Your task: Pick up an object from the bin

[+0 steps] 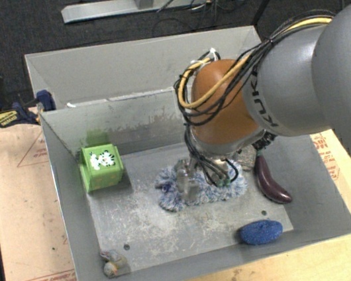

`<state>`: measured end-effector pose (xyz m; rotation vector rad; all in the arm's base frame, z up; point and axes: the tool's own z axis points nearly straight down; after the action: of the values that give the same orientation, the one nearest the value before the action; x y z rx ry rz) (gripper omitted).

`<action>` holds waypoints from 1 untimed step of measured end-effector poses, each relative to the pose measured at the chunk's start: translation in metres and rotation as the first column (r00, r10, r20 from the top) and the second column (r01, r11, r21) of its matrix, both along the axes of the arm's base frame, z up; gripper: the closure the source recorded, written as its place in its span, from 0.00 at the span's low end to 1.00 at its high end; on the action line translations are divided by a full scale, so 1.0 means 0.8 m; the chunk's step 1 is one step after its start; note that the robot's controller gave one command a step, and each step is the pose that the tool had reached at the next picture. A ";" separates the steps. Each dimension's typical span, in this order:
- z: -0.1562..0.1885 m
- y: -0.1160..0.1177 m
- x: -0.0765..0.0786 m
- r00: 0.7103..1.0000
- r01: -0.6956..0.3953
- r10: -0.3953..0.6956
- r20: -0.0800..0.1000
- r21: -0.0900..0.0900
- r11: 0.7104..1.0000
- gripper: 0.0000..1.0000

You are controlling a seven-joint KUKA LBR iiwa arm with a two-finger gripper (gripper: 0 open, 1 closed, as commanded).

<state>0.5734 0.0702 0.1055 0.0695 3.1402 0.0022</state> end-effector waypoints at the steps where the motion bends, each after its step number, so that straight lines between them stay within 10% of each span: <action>1: 0.052 0.000 -0.016 1.000 -0.015 0.015 -0.009 -0.001 1.000 1.00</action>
Offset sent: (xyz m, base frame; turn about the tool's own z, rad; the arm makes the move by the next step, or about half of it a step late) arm 0.0102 0.0094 0.1638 0.0351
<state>0.5606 0.0704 0.1473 0.0463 3.1492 -0.0003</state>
